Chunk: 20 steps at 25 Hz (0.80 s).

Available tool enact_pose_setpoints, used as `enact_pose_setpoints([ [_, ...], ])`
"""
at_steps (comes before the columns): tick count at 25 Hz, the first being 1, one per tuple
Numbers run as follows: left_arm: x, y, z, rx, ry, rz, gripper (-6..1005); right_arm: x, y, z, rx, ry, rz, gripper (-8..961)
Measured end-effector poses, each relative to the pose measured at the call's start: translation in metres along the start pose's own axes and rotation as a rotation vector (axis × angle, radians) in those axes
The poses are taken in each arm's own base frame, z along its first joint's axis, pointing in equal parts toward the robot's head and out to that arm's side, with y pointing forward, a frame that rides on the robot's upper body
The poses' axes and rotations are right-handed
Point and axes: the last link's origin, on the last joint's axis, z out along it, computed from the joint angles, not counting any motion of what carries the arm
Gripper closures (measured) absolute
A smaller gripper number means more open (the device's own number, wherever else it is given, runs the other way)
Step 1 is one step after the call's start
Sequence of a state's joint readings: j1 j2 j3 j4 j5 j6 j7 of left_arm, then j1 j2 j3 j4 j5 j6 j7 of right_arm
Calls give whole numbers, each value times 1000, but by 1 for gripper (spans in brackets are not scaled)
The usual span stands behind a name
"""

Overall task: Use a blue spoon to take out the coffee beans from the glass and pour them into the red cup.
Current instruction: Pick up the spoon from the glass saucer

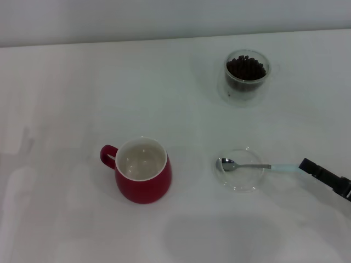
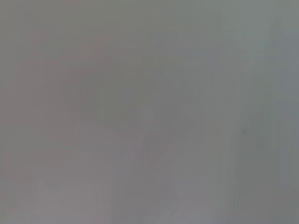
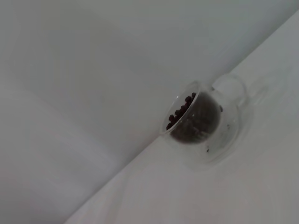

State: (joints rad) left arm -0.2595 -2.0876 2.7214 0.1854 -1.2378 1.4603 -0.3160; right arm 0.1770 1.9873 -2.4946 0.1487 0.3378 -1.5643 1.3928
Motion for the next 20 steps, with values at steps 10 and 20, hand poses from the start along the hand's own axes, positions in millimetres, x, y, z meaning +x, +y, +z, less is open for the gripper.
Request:
enact_pose_setpoints([
  [10, -1, -2, 1, 4, -8, 4, 108, 2, 4, 9, -26, 27, -5, 220],
  [20, -3, -2, 0, 10, -21, 2, 108, 3, 5, 16, -29, 42, -5, 223],
])
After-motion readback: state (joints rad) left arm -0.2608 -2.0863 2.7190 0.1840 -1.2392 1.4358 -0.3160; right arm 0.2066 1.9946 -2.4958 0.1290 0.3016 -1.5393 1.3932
